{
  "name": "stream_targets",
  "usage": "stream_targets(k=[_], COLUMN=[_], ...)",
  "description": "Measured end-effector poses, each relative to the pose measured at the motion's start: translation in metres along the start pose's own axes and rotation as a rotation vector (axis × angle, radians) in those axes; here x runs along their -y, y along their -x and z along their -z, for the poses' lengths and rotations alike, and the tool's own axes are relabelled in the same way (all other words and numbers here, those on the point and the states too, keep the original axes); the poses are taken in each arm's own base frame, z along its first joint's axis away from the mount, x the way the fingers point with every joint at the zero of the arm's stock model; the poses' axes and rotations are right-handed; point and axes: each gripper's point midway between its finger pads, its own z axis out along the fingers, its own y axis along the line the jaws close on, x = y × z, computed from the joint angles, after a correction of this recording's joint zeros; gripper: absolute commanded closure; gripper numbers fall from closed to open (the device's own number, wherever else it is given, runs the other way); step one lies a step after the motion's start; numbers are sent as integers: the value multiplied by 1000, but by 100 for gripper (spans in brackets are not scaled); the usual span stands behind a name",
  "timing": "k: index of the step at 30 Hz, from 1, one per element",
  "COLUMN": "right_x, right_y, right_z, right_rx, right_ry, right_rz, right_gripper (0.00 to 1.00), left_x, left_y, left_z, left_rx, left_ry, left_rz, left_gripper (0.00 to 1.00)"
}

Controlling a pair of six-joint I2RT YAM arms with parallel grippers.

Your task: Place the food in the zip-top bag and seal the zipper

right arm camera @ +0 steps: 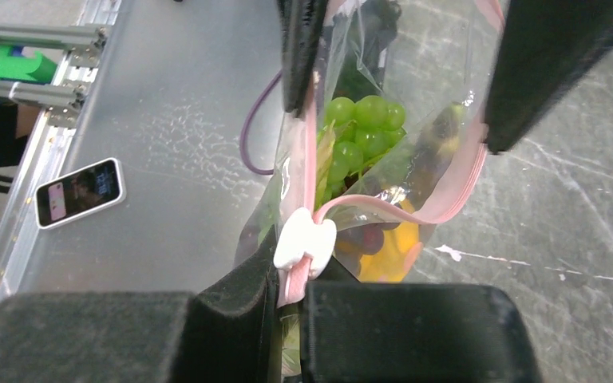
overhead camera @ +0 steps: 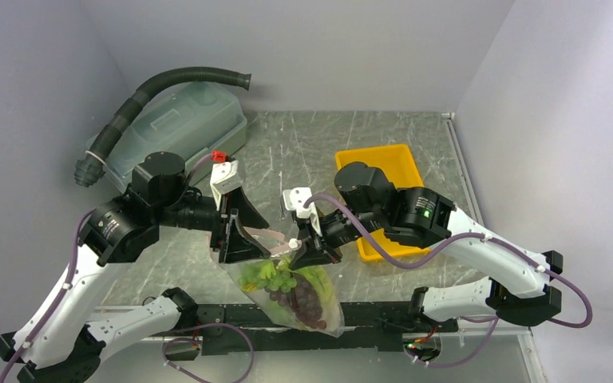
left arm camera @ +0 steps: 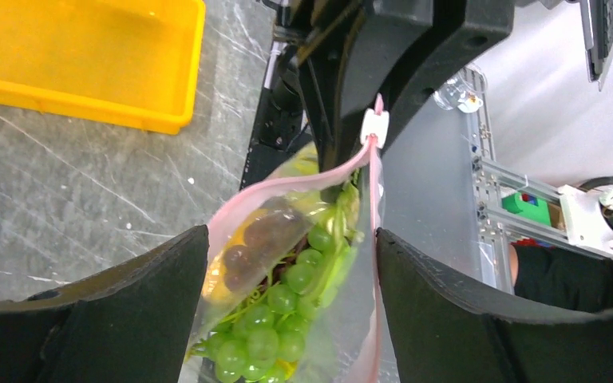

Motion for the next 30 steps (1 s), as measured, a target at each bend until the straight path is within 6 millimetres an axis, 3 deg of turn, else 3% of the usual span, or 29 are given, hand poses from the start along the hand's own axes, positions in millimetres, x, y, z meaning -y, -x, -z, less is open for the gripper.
stream_targets(k=[8, 15, 26, 30], right_x=[-20, -32, -30, -27], right_y=[-5, 1, 3, 3], right_z=[1, 3, 4, 2], right_rx=[-22, -5, -4, -8], right_ry=[110, 185, 175, 158], right_rz=[-21, -5, 4, 4], right_gripper=[100, 100, 100, 100], left_x=[-3, 11, 38, 38], left_y=[17, 32, 35, 32], left_z=[-4, -15, -17, -21], left_rx=[49, 72, 70, 47], left_ry=[-6, -174, -427, -472], left_rz=[-70, -120, -101, -68], left_gripper=[8, 0, 1, 3])
